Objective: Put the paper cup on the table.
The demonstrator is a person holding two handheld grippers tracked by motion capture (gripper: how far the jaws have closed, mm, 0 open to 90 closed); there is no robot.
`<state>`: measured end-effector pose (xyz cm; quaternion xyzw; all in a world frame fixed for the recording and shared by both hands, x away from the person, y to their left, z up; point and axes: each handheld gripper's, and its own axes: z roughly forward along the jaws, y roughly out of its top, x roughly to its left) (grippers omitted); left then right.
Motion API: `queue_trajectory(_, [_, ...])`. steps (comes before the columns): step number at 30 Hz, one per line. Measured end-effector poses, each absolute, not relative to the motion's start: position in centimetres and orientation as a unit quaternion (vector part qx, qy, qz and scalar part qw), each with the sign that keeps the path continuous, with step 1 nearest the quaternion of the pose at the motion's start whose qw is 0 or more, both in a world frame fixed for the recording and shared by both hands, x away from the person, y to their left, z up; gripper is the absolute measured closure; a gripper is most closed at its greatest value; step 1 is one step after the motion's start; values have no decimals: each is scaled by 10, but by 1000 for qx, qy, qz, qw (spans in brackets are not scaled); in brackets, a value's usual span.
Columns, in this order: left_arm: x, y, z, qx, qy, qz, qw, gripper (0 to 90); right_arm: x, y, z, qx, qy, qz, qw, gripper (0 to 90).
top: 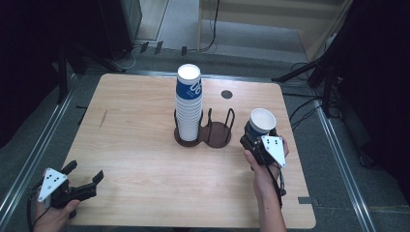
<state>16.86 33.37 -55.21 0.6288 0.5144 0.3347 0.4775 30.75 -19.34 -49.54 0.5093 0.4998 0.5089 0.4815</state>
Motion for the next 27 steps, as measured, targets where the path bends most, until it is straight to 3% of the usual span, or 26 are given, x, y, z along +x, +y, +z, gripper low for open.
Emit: queue_trajectory(27, [168,335,-552,629,515,327,482,23,341,-209,-526,517,514,474,493,220])
